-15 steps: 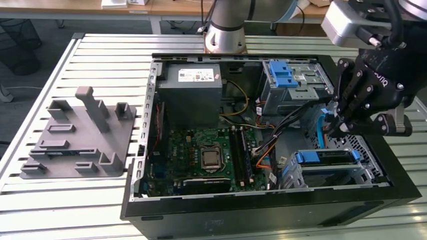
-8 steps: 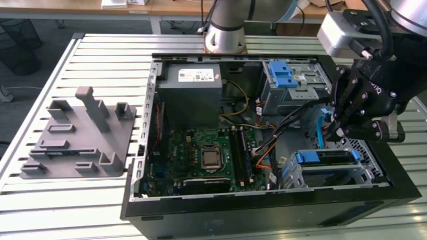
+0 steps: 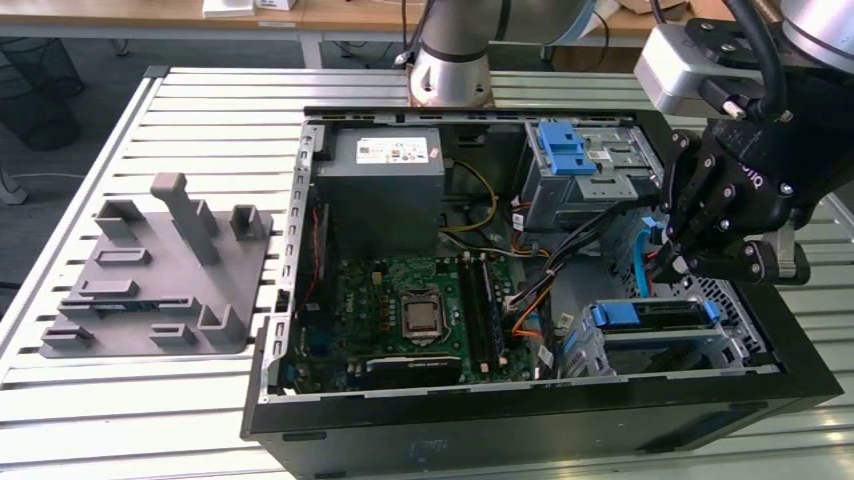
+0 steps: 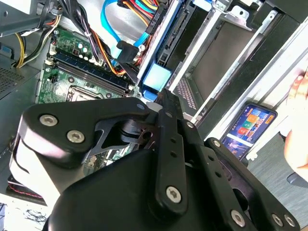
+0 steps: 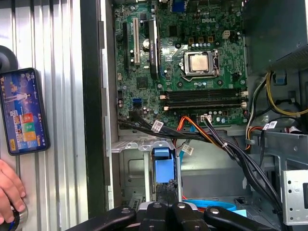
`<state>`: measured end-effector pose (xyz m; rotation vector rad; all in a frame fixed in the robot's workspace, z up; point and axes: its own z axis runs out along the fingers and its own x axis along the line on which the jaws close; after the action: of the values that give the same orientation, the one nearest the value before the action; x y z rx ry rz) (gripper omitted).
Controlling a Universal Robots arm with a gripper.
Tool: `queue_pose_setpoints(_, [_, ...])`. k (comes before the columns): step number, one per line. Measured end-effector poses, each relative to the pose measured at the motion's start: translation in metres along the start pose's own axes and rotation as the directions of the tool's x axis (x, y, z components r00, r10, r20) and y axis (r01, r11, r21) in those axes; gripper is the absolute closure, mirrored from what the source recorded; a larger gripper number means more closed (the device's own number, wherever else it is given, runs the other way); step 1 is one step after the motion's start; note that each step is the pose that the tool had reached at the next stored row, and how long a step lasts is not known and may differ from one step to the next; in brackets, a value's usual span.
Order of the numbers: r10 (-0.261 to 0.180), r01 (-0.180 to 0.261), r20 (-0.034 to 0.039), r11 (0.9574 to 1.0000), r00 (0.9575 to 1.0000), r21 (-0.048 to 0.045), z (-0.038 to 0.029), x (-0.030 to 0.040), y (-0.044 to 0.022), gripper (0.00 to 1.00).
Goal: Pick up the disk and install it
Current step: 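Insert the first disk wire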
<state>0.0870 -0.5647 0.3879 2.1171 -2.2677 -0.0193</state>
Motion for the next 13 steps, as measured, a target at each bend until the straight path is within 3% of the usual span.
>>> queue_pose_setpoints(6, [0.0, 0.0, 0.0003, 1.0, 1.0, 0.0001, 0.0001, -0.0002, -0.0029, 0.89])
queue_pose_setpoints(13, [0.0, 0.0, 0.0003, 1.0, 1.0, -0.0008, 0.0005, -0.0016, -0.0227, 0.89])
